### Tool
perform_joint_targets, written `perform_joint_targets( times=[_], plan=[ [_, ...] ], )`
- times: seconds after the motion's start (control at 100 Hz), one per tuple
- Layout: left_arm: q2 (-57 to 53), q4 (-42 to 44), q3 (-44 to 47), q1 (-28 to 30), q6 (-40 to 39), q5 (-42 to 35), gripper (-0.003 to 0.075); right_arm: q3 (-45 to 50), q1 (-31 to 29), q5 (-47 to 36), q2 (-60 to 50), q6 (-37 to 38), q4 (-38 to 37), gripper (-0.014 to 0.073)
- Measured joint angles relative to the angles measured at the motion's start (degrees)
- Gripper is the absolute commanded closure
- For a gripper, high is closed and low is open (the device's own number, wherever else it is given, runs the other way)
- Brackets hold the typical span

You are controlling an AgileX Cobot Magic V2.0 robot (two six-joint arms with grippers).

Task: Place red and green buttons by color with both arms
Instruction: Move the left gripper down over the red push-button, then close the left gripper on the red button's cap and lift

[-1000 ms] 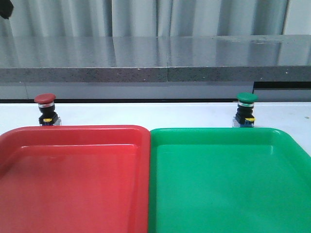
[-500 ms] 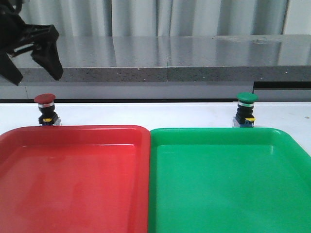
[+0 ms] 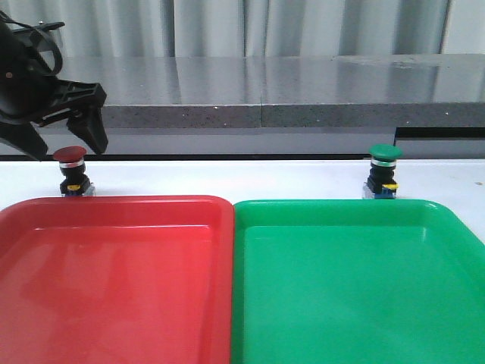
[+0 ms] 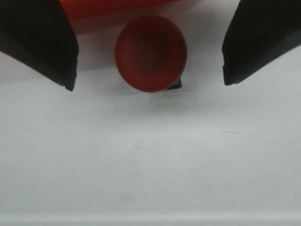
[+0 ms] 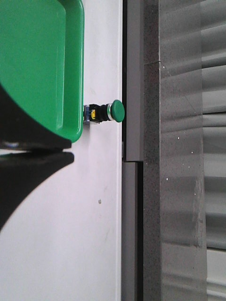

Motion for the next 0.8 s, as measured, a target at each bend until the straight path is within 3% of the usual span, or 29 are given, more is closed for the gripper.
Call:
perform_joint_targets(
  times=[0.11,0.49,0.65,0.8],
  plan=[
    [0.9,0.0,-0.1,0.0,0.0,-0.4,0.0192,0.0,0.0,0.0,0.0,0.0,0.0,0.066],
    [1.6,0.0,-0.1,0.0,0.1,-1.9,0.0512,0.0,0.0,0.0,0.0,0.0,0.0,0.066],
    [1.6,0.0,-1.5,0.0,0.1,-1.6,0.0576,0.0,0.0,0.0,0.0,0.0,0.0,0.066],
    [0.2,0.0,-2.3,0.0,0.1,0.3,0.0587,0.0,0.0,0.0,0.0,0.0,0.0,0.066]
  ],
)
